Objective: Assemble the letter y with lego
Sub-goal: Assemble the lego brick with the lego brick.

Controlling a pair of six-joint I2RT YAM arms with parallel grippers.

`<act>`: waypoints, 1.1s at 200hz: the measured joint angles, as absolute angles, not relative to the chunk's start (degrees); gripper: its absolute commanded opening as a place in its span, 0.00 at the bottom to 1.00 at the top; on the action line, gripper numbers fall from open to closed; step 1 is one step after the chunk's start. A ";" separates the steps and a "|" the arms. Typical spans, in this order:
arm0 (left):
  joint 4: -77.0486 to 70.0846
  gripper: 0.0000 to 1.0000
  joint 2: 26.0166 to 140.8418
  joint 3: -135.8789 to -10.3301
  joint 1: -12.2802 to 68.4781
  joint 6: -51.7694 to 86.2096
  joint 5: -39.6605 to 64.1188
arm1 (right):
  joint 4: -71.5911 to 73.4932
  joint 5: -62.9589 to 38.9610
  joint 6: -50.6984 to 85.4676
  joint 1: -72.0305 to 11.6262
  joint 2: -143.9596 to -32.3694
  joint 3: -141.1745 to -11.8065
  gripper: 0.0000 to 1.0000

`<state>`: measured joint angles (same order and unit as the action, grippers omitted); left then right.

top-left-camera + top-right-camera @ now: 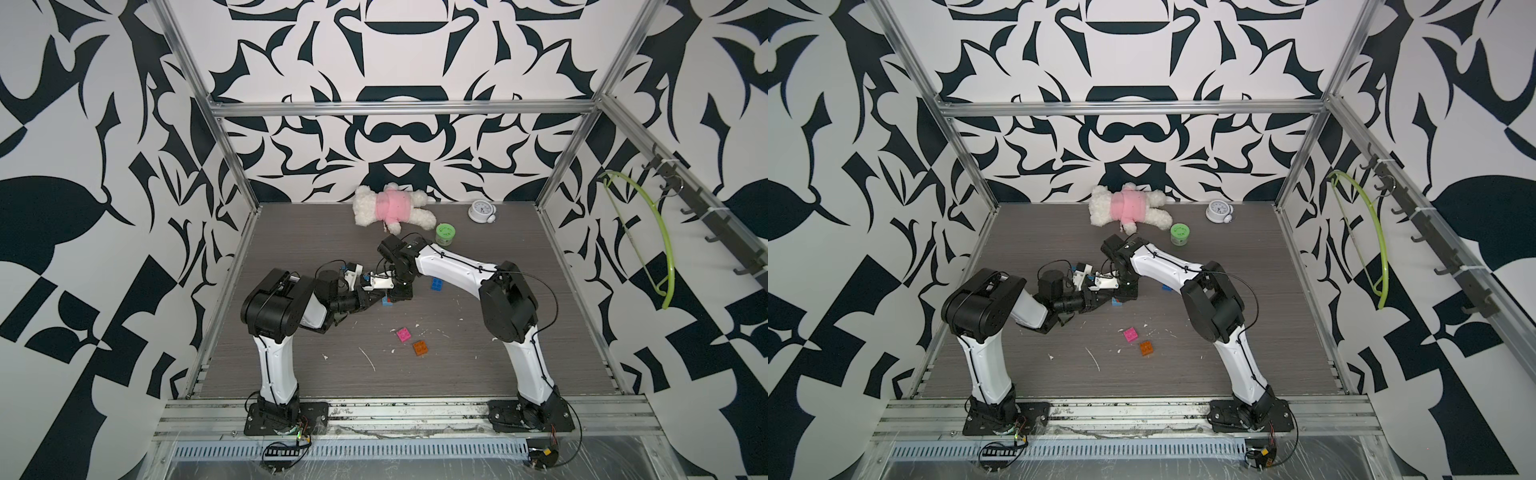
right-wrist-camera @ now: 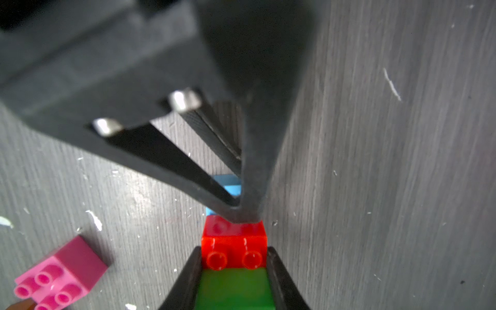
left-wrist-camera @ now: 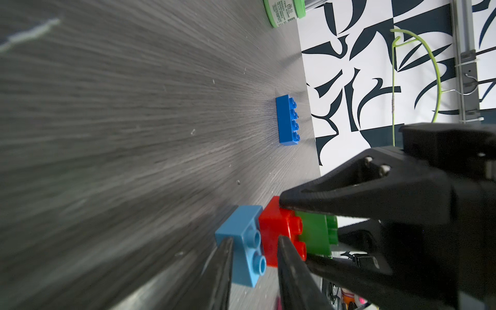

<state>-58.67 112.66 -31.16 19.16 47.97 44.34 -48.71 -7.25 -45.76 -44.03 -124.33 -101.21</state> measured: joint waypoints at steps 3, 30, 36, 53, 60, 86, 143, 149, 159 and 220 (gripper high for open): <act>-58.67 0.32 112.66 -31.16 19.16 47.97 44.34 | -48.73 -7.25 -45.80 -44.03 -124.33 -101.23 0.12; -58.67 0.33 112.66 -31.16 19.22 47.94 44.31 | -48.86 -7.22 -46.06 -44.05 -124.44 -101.32 0.12; -58.67 0.33 112.66 -31.16 19.27 47.94 44.31 | -48.88 -7.22 -46.19 -44.07 -124.44 -101.32 0.12; -58.65 0.30 112.66 -31.16 19.38 47.88 44.27 | -48.99 -7.14 -46.46 -44.10 -124.57 -101.43 0.12; -58.61 0.27 112.66 -31.16 19.42 47.81 44.18 | -49.15 -6.96 -46.50 -44.10 -124.62 -101.54 0.12; -57.82 0.26 112.42 -31.18 19.55 47.13 43.90 | -49.63 -6.74 -46.59 -44.07 -125.10 -101.84 0.12; -52.12 0.19 110.48 -31.57 20.43 42.50 42.00 | -50.15 -6.52 -46.68 -44.10 -125.10 -102.04 0.12; -51.46 0.19 110.28 -31.66 20.53 42.06 41.78 | -50.26 -6.50 -46.70 -44.10 -125.16 -102.06 0.12; -50.17 0.19 110.04 -31.97 20.69 41.47 41.54 | -50.50 -6.46 -46.70 -44.07 -125.23 -102.19 0.12; -45.54 0.17 109.27 -32.99 20.93 38.98 41.15 | -51.18 -6.46 -47.11 -43.94 -125.32 -102.37 0.16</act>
